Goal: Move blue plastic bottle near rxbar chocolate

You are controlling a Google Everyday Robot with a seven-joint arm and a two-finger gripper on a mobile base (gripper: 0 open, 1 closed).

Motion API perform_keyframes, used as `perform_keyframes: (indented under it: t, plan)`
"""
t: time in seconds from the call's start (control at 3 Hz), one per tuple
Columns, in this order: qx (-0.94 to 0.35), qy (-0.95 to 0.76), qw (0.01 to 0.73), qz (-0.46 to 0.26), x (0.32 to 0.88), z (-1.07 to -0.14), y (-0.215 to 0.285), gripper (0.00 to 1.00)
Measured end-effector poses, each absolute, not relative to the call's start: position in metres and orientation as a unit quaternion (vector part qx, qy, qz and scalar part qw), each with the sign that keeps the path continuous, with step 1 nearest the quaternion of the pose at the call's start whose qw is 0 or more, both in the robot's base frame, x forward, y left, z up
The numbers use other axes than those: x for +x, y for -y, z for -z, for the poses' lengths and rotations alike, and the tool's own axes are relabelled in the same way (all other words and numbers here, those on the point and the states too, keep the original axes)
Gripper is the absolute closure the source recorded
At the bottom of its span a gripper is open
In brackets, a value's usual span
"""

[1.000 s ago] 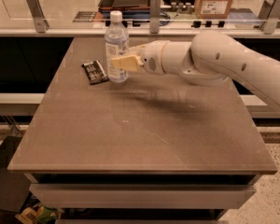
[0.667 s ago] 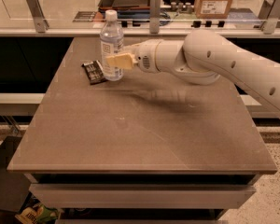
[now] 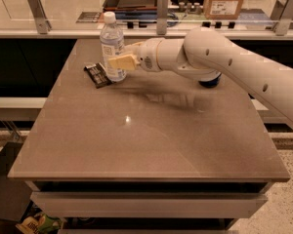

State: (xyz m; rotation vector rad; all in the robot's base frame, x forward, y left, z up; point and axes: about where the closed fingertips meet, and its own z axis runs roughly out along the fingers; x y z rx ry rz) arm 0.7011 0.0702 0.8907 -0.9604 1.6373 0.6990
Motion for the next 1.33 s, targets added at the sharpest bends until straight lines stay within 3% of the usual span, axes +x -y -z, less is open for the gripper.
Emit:
perform_keyframes:
  t: [0.67, 1.33]
  plan:
    - [-0.44, -0.677, 0.53, -0.261, 0.719, -0.891, -0.056, 1.0]
    - [-0.421, -0.704, 0.481, -0.308, 0.708, -0.874, -0.059, 1.0]
